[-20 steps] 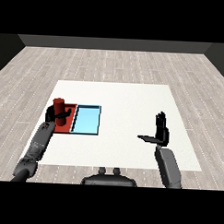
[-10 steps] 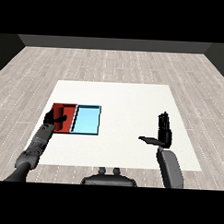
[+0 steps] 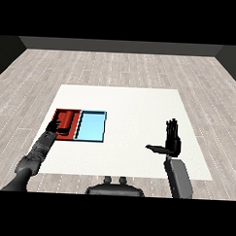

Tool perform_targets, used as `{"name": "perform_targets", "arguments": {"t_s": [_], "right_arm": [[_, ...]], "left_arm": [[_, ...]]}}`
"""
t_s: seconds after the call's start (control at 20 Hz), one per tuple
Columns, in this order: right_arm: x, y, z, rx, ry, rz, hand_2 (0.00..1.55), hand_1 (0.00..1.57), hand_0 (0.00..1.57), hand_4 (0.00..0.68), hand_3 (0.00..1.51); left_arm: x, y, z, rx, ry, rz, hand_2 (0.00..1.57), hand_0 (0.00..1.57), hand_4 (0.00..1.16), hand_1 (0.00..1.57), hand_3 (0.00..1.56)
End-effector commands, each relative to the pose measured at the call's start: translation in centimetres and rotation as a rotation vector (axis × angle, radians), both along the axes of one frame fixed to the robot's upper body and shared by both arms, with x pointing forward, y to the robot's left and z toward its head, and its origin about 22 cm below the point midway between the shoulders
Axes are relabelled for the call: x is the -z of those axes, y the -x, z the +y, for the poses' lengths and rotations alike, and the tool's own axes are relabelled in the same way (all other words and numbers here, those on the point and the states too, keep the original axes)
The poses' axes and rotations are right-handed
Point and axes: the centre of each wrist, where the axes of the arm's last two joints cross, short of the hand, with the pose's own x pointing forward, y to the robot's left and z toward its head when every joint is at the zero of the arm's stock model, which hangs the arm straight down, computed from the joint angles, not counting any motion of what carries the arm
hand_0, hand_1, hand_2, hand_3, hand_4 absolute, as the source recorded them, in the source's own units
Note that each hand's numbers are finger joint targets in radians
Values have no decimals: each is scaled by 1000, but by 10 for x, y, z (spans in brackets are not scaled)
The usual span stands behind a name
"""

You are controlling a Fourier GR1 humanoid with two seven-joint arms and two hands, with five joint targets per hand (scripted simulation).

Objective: Pick the red can and put it in the red box

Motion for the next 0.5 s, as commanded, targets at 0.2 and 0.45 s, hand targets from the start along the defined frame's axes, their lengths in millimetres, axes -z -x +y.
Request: {"name": "perform_targets", "arguments": {"t_s": [0.2, 0.45], "right_arm": [[7, 8, -8, -7, -19, -17, 0, 0, 0, 0, 0], [-6, 5, 0, -36, 11, -46, 0, 0, 0, 0, 0]], "left_arm": [[-14, -2, 16, -87, 23, 74, 0, 0, 0, 0, 0], [-13, -6, 6, -119, 111, -347, 0, 0, 0, 0, 0]]}}
